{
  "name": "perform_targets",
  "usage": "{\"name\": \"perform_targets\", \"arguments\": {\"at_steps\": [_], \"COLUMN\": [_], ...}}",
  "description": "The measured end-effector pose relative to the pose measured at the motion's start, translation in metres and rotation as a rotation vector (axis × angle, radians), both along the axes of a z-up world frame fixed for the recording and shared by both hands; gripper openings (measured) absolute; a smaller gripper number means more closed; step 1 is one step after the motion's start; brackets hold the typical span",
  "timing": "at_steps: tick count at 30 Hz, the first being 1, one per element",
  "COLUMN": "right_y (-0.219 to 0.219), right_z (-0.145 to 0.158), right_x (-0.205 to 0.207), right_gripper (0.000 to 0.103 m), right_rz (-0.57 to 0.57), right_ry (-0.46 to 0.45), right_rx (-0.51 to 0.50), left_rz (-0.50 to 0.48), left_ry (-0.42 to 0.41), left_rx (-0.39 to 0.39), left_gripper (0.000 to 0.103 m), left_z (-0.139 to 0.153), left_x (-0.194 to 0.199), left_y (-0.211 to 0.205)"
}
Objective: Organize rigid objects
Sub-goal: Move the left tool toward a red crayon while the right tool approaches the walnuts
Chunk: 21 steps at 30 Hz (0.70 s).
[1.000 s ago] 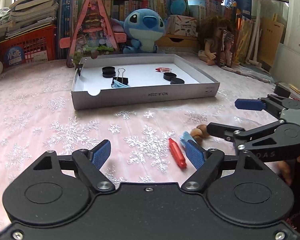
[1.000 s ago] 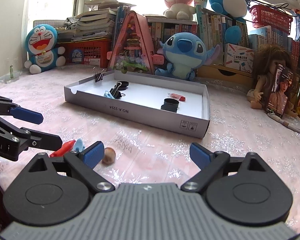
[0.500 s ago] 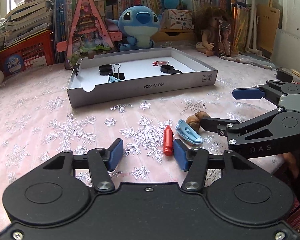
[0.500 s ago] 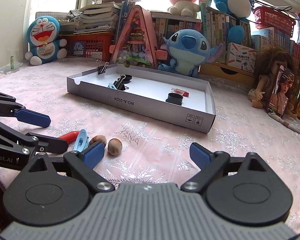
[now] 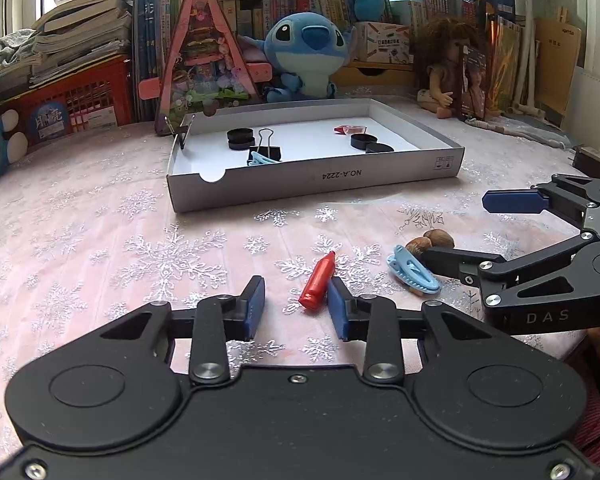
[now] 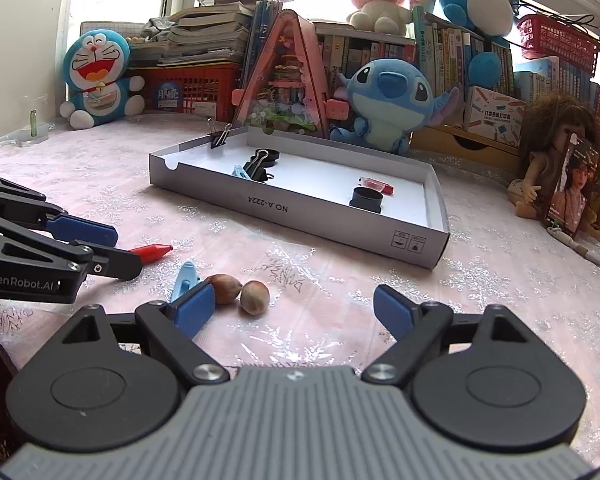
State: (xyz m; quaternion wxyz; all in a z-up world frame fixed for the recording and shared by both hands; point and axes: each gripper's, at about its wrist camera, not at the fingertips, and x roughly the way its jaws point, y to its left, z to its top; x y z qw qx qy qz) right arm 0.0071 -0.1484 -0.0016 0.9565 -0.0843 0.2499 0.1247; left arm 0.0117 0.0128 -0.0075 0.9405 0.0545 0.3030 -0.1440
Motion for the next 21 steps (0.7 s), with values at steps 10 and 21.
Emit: {"name": "perform_targets", "arguments": {"at_steps": [10, 21], "right_y": [-0.001, 0.010], "right_z": [0.003, 0.000], "right_x": [-0.002, 0.001], "right_gripper": [0.067, 0.059], "right_rz": [-0.002, -0.016], "right_ry": [0.014, 0.015], "right_rx": [-0.011, -0.020], "left_rz": [0.069, 0.143], "left_ry": [-0.002, 0.001], "left_rx": [0.011, 0.017], "left_gripper": [0.034, 0.034], "left_z": [0.001, 0.003], "left_x": [0.004, 0.014], "left_y": [0.024, 0.034]}}
